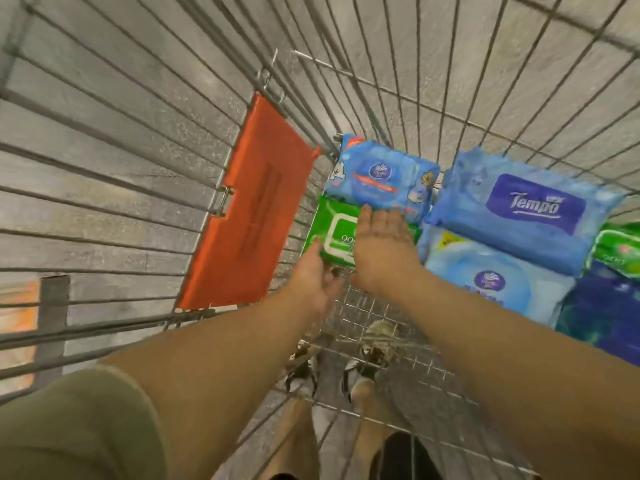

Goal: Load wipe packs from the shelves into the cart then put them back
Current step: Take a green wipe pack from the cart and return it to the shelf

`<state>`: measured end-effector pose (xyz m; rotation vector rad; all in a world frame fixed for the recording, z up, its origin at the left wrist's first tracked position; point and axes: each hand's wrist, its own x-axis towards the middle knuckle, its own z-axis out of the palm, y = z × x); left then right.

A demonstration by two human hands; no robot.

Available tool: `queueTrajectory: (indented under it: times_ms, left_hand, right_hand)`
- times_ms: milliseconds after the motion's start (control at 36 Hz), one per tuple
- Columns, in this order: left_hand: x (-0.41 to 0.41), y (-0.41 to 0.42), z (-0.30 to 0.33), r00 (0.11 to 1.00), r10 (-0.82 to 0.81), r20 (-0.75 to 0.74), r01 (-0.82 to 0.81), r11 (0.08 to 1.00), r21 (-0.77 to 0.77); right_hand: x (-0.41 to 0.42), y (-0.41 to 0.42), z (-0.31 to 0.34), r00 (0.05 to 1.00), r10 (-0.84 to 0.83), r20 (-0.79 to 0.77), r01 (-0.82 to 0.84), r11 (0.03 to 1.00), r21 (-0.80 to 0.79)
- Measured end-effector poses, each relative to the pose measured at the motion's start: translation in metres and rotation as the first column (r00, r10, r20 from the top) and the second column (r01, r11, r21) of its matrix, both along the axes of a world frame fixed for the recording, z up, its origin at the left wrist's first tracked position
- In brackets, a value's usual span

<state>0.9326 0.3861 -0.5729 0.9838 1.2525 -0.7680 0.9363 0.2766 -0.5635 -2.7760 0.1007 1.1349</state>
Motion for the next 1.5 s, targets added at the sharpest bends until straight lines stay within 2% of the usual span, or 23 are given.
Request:
queueTrajectory:
  times_ms: [139, 222, 361, 500, 611, 750, 833, 1000, 1167, 1194, 1222, 1250, 1278, 1306, 1333, 1361, 1389, 1500]
  left_hand:
    - [0.004, -0.002, -0.009, 0.999, 0.047, 0.004, -0.047, 0.998, -0.031]
    - [0.002, 0.001, -0.011, 0.999, 0.053, 0.014, -0.052, 0.997, -0.051]
    - [-0.003, 0.003, -0.008, 0.996, -0.068, 0.055, 0.069, 0.997, -0.021]
    - [0.0, 0.002, 0.015, 0.994, -0.104, 0.029, 0.105, 0.994, -0.035]
    - [-0.004, 0.003, 0.038, 0.995, -0.1, 0.027, 0.102, 0.993, -0.061]
    - [-0.009, 0.011, 0.069, 0.991, -0.118, 0.058, 0.118, 0.993, -0.007]
    - [-0.007, 0.015, 0.095, 0.994, -0.084, 0.069, 0.086, 0.996, -0.037]
    - [-0.011, 0.007, 0.153, 0.977, -0.077, 0.199, 0.106, 0.984, -0.14]
    - [-0.018, -0.004, 0.213, 0.955, -0.035, 0.294, 0.094, 0.977, -0.19]
    - [-0.02, -0.005, 0.224, 0.954, -0.038, 0.298, 0.1, 0.975, -0.197]
    - [-0.021, -0.004, 0.235, 0.952, -0.037, 0.304, 0.104, 0.972, -0.208]
    - [-0.022, -0.003, 0.245, 0.95, -0.032, 0.312, 0.107, 0.968, -0.228]
    - [-0.023, -0.002, 0.255, 0.948, -0.018, 0.317, 0.101, 0.964, -0.247]
    - [-0.024, -0.001, 0.264, 0.945, 0.0, 0.327, 0.092, 0.959, -0.267]
    - [-0.025, 0.0, 0.275, 0.94, 0.018, 0.34, 0.084, 0.956, -0.282]
    - [-0.026, 0.0, 0.286, 0.935, 0.035, 0.354, 0.078, 0.951, -0.3]
    - [-0.029, 0.0, 0.299, 0.93, 0.052, 0.363, 0.072, 0.944, -0.321]
    - [-0.042, -0.001, 0.341, 0.914, 0.08, 0.398, 0.102, 0.903, -0.417]
  right_hand:
    - [-0.004, 0.006, -0.019, 0.997, 0.024, 0.078, -0.018, 0.997, -0.074]
    - [-0.007, 0.007, -0.024, 0.99, -0.05, 0.134, 0.057, 0.997, -0.049]
    - [-0.009, 0.008, -0.018, 0.993, -0.108, 0.045, 0.109, 0.994, -0.012]
    - [-0.02, 0.009, -0.005, 0.982, -0.144, 0.118, 0.144, 0.989, 0.008]
    - [-0.024, 0.013, 0.02, 0.966, -0.184, 0.183, 0.177, 0.983, 0.053]
    - [-0.023, 0.02, 0.064, 0.952, -0.219, 0.213, 0.201, 0.974, 0.1]
    - [-0.025, 0.022, 0.095, 0.954, -0.226, 0.199, 0.206, 0.972, 0.116]
    - [-0.043, 0.012, 0.162, 0.932, -0.288, 0.219, 0.249, 0.95, 0.19]
    - [-0.075, -0.026, 0.215, 0.821, -0.46, 0.337, 0.361, 0.877, 0.318]
    - [-0.082, -0.035, 0.224, 0.768, -0.533, 0.355, 0.417, 0.837, 0.354]
    - [-0.088, -0.044, 0.234, 0.682, -0.652, 0.333, 0.506, 0.748, 0.429]
    - [-0.095, -0.052, 0.245, 0.548, -0.801, 0.241, 0.605, 0.578, 0.547]
    - [-0.1, -0.055, 0.259, 0.364, -0.929, 0.071, 0.676, 0.316, 0.665]
    - [-0.105, -0.057, 0.271, 0.189, -0.971, -0.149, 0.693, 0.024, 0.721]
    - [-0.109, -0.057, 0.282, 0.068, -0.942, -0.329, 0.677, -0.198, 0.709]
    - [-0.114, -0.054, 0.292, 0.02, -0.901, -0.433, 0.648, -0.318, 0.692]
    - [-0.118, -0.048, 0.302, 0.004, -0.879, -0.478, 0.622, -0.372, 0.689]
    - [-0.133, -0.016, 0.337, -0.004, -0.836, -0.549, 0.506, -0.475, 0.72]
